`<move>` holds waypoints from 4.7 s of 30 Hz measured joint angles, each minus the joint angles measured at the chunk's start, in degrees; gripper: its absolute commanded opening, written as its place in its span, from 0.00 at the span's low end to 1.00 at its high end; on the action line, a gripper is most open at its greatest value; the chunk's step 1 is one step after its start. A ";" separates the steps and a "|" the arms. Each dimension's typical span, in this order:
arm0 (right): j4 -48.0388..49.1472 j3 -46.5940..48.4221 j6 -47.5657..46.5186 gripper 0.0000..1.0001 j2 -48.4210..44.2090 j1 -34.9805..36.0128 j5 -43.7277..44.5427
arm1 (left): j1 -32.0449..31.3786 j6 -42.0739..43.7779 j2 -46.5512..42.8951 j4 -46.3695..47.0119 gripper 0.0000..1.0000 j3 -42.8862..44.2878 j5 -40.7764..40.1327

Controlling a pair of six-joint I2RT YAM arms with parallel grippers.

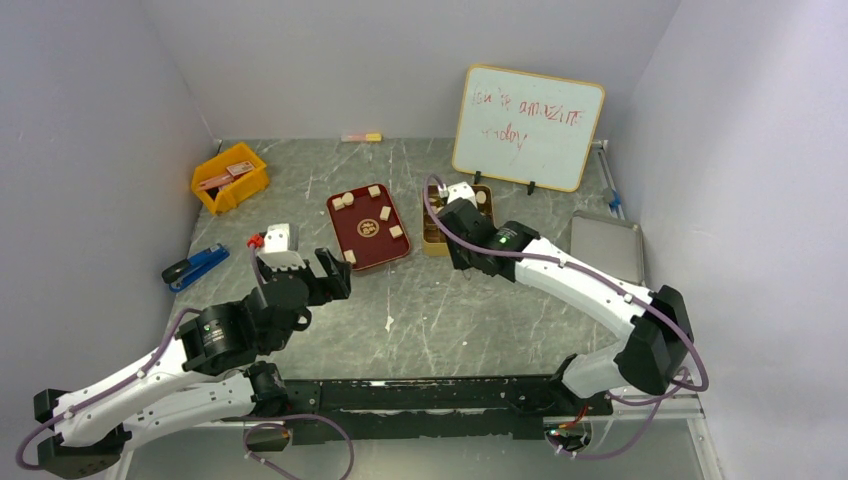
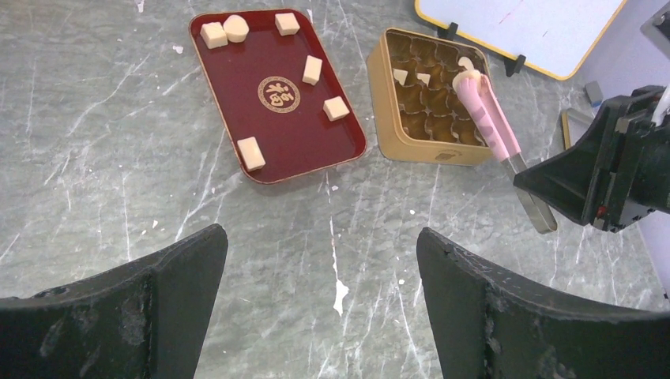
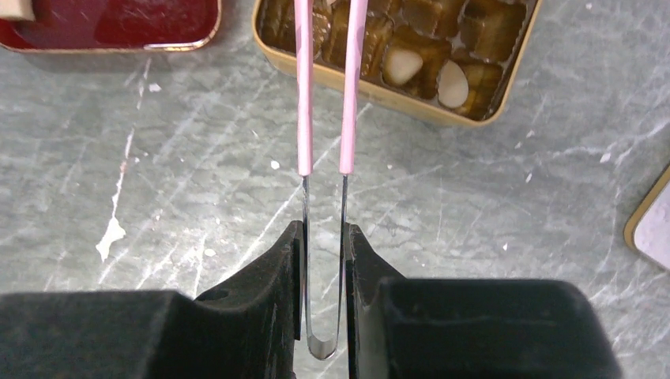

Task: Pack the chocolate
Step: Place the fake chocolate in the packing box.

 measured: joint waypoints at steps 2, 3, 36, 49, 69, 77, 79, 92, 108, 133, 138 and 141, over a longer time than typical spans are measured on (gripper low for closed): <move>-0.39 -1.03 0.44 0.00 -0.33 -0.02 0.13 | 0.00 0.02 0.00 0.00 0.94 0.00 0.02; -0.44 -1.51 0.61 0.00 -0.42 -0.11 0.13 | 0.00 0.02 0.00 0.00 0.94 0.00 0.02; 3.39 -6.29 0.48 0.09 0.52 -3.98 -3.15 | 0.00 0.02 1.66 1.36 0.95 0.00 0.04; 4.24 -6.84 0.48 0.18 0.52 -3.98 -3.19 | 0.00 0.00 1.68 1.36 0.94 0.00 0.07; 4.66 -8.13 0.50 0.25 0.46 -3.98 -3.23 | 0.00 -0.04 1.68 1.40 0.94 0.00 0.48; 4.66 -8.68 0.50 0.26 0.44 -3.98 -3.39 | 0.00 -0.04 1.68 1.51 0.94 0.00 0.61; 4.66 -8.70 0.50 0.26 0.44 -3.98 -3.41 | 0.00 -0.04 1.68 1.57 0.94 0.00 0.63; 4.68 -8.70 0.50 0.27 0.44 -3.98 -3.76 | 0.00 -0.07 1.84 1.77 0.94 0.00 0.63; 4.72 -8.70 0.50 0.28 0.44 -3.98 -4.22 | 0.00 -0.04 2.80 2.51 0.94 0.00 0.68; 5.09 -2.14 -0.98 0.24 2.01 -3.89 -6.01 | 0.00 -0.31 3.13 2.58 0.94 0.00 1.46; 5.27 1.57 -1.49 0.24 5.22 -3.17 -6.49 | 0.00 -0.48 3.13 2.60 0.94 0.00 1.46; 5.42 3.56 -1.62 0.24 8.07 -2.45 -6.93 | 0.00 -0.48 3.13 2.60 0.94 0.00 1.46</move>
